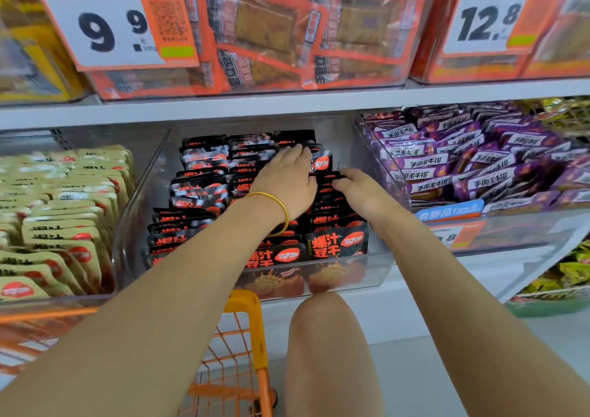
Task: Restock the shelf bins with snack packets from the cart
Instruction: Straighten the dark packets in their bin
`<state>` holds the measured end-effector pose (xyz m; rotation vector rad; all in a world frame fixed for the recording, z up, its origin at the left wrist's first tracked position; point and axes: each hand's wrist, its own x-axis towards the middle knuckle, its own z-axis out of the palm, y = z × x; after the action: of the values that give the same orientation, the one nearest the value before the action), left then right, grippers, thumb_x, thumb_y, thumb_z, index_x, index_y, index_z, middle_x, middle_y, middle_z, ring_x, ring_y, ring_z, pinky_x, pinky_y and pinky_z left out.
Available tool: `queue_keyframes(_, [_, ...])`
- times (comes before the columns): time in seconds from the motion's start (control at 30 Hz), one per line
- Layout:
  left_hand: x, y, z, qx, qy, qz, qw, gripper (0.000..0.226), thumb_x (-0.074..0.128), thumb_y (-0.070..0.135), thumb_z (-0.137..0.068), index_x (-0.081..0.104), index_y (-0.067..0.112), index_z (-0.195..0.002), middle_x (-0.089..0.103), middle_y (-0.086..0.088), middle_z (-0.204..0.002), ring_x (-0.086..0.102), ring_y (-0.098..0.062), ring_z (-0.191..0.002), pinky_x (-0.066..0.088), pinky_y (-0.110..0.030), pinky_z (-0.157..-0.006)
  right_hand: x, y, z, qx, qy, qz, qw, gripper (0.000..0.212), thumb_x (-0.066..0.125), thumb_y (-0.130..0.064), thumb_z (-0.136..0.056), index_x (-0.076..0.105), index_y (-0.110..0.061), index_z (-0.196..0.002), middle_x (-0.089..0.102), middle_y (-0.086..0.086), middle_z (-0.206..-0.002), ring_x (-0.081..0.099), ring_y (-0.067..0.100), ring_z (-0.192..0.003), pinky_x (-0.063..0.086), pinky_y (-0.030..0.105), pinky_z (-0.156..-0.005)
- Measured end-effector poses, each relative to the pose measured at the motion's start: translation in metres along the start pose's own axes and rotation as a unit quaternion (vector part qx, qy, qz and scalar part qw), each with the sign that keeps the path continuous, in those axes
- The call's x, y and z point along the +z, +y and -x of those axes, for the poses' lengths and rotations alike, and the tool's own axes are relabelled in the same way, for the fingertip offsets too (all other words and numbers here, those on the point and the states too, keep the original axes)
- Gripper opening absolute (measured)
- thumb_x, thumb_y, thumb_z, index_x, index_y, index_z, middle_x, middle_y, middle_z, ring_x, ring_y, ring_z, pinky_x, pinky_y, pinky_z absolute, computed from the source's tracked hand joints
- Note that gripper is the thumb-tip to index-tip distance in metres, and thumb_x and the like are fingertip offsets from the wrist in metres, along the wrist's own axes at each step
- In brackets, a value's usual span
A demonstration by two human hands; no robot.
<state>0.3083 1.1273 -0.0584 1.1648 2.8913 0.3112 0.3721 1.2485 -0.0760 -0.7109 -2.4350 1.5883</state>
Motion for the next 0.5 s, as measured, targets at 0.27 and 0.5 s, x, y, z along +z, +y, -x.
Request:
queue_keyframes(0.27, [0.007,-0.010,-0.001,0.024,-0.072,-0.060,0.995,0.056,0.020,0.036,-0.101,0.003,0.012,-0.149,0.001,-0.004,-0.158,0.000,-0.018,-0.145,0.003,-0.033,-0.118,0.004,0.005,0.005,0.002,0.033,-0.022,0.999,0.043,0.043,-0.013,-0.093,0.047,-0.007,-0.135,0.058,0.014,-0.125,0.055,0.028,-0.113,0.043,0.043,-0.101])
queue_keyframes(0.5, [0.007,-0.012,-0.017,-0.025,0.112,0.091,0.989,0.041,0.047,0.001,-0.092,0.053,0.016,-0.130,0.053,-0.010,-0.131,0.047,-0.027,-0.122,0.039,-0.040,-0.103,0.003,0.007,0.003,0.009,0.038,-0.011,0.999,0.043,0.038,-0.015,-0.095,0.047,-0.009,-0.136,0.058,0.016,-0.126,0.055,0.030,-0.113,0.043,0.046,-0.100])
